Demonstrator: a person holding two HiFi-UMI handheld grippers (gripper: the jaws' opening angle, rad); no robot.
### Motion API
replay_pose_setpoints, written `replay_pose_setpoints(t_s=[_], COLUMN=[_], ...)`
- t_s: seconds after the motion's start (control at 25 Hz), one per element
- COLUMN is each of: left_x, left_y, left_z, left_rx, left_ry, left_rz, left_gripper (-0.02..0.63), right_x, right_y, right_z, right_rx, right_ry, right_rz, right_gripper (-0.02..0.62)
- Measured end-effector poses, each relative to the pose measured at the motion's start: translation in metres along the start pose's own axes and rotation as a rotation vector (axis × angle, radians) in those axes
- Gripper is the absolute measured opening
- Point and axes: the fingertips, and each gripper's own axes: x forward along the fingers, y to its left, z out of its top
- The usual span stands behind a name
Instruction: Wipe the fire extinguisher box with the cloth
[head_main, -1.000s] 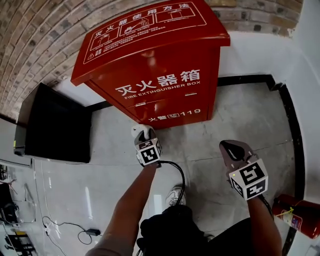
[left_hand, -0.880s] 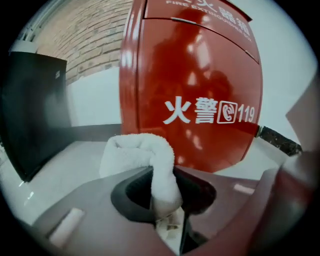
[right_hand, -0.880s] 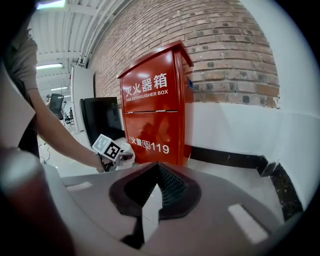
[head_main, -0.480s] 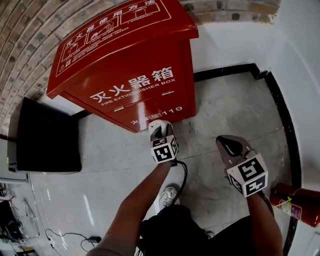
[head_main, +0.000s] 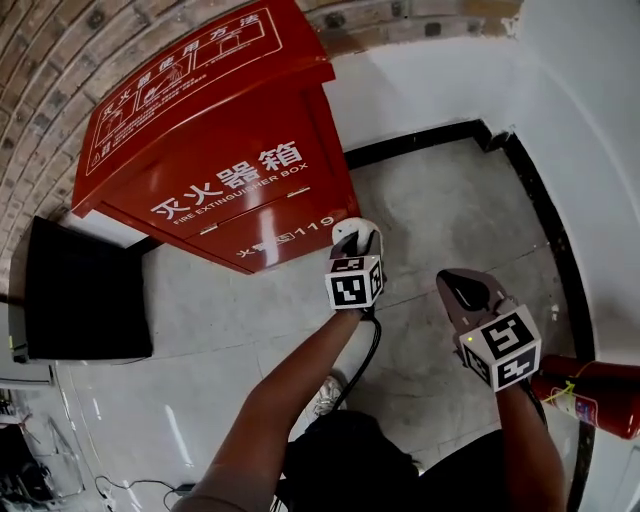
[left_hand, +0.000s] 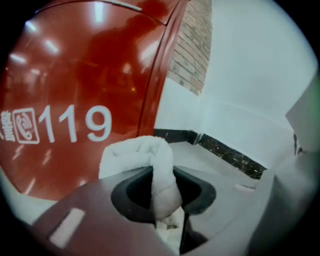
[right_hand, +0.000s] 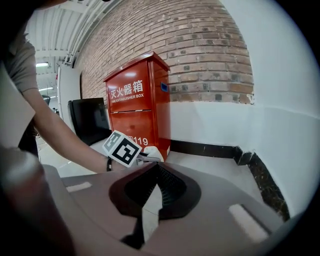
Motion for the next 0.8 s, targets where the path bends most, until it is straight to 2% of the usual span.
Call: replay_pose_setpoints(t_s=[0.12, 0.24, 0.28, 0.36, 0.48, 0.6, 0.68, 0.72, 0.8], left_x=[-0.012, -0.041, -0.054, -0.081, -0.121, -0.155, -0.166, -0.166, -0.16], left_y=[-0.035, -0.072, -0.083, -0.103, -0.125, -0.142, -0.151, -0.154, -0.153], left_z=[0.023, 0.048, 0.059, 0.082, 0.108, 0.124, 0.131, 0.134, 0.138], left_rx=[0.072, 0.167, 0.201, 0.267, 0.329, 0.35, 0.372, 0.387, 0.406], left_ry=[-0.022, -0.026, -0.028, -0.03, -0.022, 0.008, 0.021, 0.019, 0.009], left_rz=[-0.134, -0.307, -0.366, -0.47, -0.581, -0.671, -0.702, -0.703, -0.677], left_gripper=[0.09, 0.09, 0.09, 0.09, 0.09, 0.092, 0.094, 0.095, 0.097], right_x=[-0.004, -0.007, -0.007, -0.005, -0.001, -0.002, -0.001, 0.001, 0.011], right_y=[-0.011, -0.011, -0.008, -0.001, 0.011, 0.028, 0.033, 0.032, 0.029], right_z=[0.006, 0.017, 0.02, 0.026, 0.043, 0.068, 0.085, 0.092, 0.099], right_rx=[0.007, -0.044, -0.08, -0.153, -0.24, -0.333, -0.391, -0.419, -0.453], right_ry=[-0.034, -0.053, -0.048, -0.033, -0.051, -0.108, -0.148, -0.161, -0.168], right_rz=[0.002, 0.065, 0.097, 0.158, 0.213, 0.256, 0.268, 0.262, 0.248], right_gripper=[0.025, 0.027, 0.062, 0.179, 0.324, 0.409, 0.416, 0.392, 0.262])
